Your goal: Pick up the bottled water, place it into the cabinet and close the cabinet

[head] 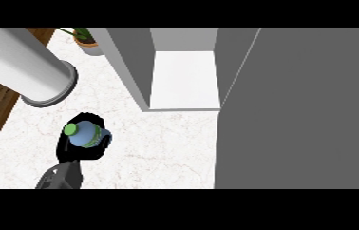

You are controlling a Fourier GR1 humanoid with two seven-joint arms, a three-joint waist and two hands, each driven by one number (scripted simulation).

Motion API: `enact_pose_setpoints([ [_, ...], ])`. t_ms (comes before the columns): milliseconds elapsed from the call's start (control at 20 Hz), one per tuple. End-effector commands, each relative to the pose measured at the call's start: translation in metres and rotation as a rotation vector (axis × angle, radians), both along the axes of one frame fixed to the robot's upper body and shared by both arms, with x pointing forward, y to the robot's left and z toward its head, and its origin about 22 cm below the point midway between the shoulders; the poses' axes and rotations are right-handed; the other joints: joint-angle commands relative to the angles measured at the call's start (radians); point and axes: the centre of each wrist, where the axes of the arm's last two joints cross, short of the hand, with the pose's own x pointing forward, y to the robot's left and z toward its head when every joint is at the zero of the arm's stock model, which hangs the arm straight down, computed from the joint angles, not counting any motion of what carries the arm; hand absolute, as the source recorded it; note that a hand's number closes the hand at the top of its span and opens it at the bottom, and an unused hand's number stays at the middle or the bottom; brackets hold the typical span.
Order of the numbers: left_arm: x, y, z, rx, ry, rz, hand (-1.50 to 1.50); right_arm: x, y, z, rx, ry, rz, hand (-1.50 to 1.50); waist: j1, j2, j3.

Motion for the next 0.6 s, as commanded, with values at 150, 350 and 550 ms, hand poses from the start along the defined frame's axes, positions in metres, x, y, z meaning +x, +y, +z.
enact_pose_setpoints([
  [150,0.021,-0.049,0.031,0.013,-0.018,-0.078,1.5,-0.012,0.028,0.043,0.009,-0.056,0.029,-1.5,0.005,-0.002,0.0],
  [350,0.023,-0.09,0.057,-0.005,-0.03,-0.106,1.5,-0.01,0.011,0.034,0.007,-0.059,0.036,-1.5,0.01,-0.005,0.001],
  [550,0.041,-0.124,0.08,0.061,-0.048,-0.08,1.5,-0.008,0.026,0.04,0.025,-0.076,0.039,-1.5,-0.001,0.0,0.0],
])
